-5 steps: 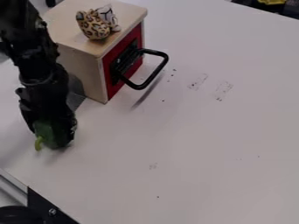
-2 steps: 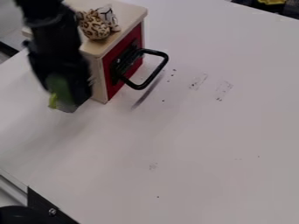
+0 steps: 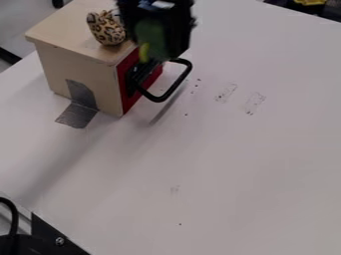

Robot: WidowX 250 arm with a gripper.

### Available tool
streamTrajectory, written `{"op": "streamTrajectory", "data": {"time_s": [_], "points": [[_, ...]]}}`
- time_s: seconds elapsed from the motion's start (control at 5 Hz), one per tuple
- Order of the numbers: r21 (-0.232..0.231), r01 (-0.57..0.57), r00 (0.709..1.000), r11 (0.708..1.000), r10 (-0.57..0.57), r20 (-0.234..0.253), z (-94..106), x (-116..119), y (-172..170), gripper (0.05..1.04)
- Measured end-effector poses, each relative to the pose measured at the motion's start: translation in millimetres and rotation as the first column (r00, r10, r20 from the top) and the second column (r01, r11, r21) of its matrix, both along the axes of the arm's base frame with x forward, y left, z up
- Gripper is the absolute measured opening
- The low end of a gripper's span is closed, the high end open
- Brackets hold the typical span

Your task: Move the green squas and put in the front of the drawer

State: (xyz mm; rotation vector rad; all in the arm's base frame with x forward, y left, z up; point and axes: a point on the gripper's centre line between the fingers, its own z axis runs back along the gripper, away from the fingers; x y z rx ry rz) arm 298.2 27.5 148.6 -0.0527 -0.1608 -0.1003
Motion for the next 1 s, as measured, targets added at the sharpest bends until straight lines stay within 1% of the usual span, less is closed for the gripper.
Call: {"op": "streamTrajectory", "data": {"time_s": [0.2,0.4,0.6,0.8,1.0], "points": [[-0.010,-0.005,1.000,1.000,0.005,-0.014,-7.9,43,-11,0.881],[0.003,-0.022,0.999,1.000,0.023,-0.039,-22.7,78,-17,0.881],[0.008,-0.030,0.996,1.000,0.030,-0.079,-45.6,110,-31,0.881],[0.038,-0.016,0.991,0.999,0.021,-0.134,-79.0,135,-48,0.881],[0.047,-0.002,0.988,0.999,0.010,-0.157,-102.8,149,-59,0.881]]}}
